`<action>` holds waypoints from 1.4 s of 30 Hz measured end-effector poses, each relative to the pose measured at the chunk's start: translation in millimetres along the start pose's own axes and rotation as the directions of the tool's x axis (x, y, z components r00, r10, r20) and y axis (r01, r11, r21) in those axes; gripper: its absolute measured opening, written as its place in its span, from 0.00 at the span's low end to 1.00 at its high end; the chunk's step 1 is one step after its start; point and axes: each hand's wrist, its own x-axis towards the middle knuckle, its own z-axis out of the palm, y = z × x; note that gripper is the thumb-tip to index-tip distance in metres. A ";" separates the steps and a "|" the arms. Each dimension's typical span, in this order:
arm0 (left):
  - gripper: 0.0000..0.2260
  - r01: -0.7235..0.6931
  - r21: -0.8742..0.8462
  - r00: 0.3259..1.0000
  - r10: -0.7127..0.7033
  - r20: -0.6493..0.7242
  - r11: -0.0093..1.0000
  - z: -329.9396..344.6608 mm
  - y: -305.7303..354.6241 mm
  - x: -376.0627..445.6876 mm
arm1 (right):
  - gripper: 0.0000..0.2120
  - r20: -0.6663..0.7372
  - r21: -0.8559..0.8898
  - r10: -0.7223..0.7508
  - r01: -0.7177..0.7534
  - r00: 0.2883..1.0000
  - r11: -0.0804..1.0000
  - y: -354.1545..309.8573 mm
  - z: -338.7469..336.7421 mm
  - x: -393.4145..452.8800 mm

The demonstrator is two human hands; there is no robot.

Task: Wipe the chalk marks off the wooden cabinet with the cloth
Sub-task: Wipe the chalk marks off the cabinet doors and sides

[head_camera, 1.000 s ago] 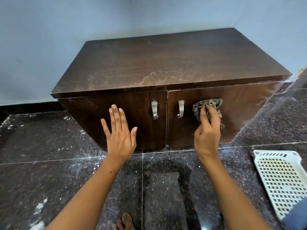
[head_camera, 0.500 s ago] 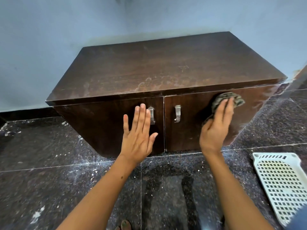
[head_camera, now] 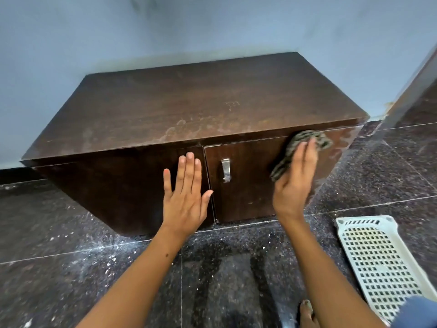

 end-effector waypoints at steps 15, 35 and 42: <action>0.30 0.007 0.009 1.000 -0.007 -0.023 1.000 3.9 2.1 1.8 | 0.27 -0.081 0.156 0.393 -0.377 0.916 0.913 -17.6 -9.3 23.1; 0.31 0.001 -0.015 0.999 -0.001 -0.036 1.000 5.5 1.3 1.8 | 0.25 -0.001 0.330 0.889 -0.839 0.457 0.432 15.7 6.0 8.5; 0.30 0.001 0.003 0.999 -0.001 -0.033 1.000 7.1 1.3 2.2 | 0.25 -0.169 0.359 0.733 -0.652 0.659 0.668 8.1 27.2 -7.3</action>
